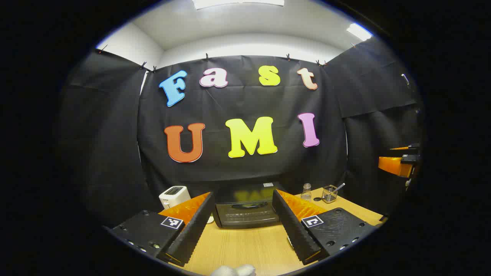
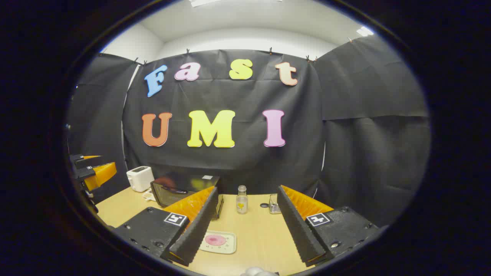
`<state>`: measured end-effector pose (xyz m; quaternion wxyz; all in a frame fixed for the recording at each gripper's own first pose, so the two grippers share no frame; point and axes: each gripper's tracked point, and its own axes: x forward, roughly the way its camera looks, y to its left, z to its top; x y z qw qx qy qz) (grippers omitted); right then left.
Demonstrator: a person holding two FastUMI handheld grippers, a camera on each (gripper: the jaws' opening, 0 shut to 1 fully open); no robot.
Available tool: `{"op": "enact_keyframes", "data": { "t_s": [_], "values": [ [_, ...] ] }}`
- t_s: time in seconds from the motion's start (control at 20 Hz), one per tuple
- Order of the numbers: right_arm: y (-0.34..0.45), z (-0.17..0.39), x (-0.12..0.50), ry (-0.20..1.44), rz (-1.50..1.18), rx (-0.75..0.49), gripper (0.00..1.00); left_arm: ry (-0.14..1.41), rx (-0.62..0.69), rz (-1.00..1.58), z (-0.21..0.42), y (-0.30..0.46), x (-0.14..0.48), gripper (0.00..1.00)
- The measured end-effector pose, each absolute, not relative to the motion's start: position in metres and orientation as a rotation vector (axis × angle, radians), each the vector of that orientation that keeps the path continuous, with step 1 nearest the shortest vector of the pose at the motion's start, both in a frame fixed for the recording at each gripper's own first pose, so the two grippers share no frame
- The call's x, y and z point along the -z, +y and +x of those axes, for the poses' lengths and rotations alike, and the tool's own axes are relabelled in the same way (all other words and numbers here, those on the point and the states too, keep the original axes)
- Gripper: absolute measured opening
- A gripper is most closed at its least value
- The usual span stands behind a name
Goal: Open the electric oven with the left hand, put the food in, and close the electric oven.
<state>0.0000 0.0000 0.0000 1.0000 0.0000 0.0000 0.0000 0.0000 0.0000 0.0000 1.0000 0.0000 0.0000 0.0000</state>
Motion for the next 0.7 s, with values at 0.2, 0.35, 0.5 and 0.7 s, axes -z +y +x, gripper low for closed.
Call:
{"op": "enact_keyframes", "data": {
  "t_s": [0.2, 0.35, 0.5, 0.7],
  "values": [
    [0.011, 0.009, 0.0, 0.0, 0.005, -0.014, 0.98, 0.006, -0.01, 0.004, 0.004, 0.01, 0.003, 0.96],
    [0.015, 0.014, -0.002, -0.001, -0.003, -0.02, 0.99, 0.004, -0.017, 0.003, 0.008, 0.013, 0.002, 0.96],
    [0.018, 0.016, 0.001, 0.007, -0.003, -0.024, 0.99, 0.003, -0.016, 0.008, 0.009, 0.014, 0.005, 0.96],
    [0.014, 0.017, 0.002, 0.017, -0.018, -0.016, 0.98, 0.014, 0.008, 0.0, 0.03, 0.007, 0.016, 0.96]
  ]
}}
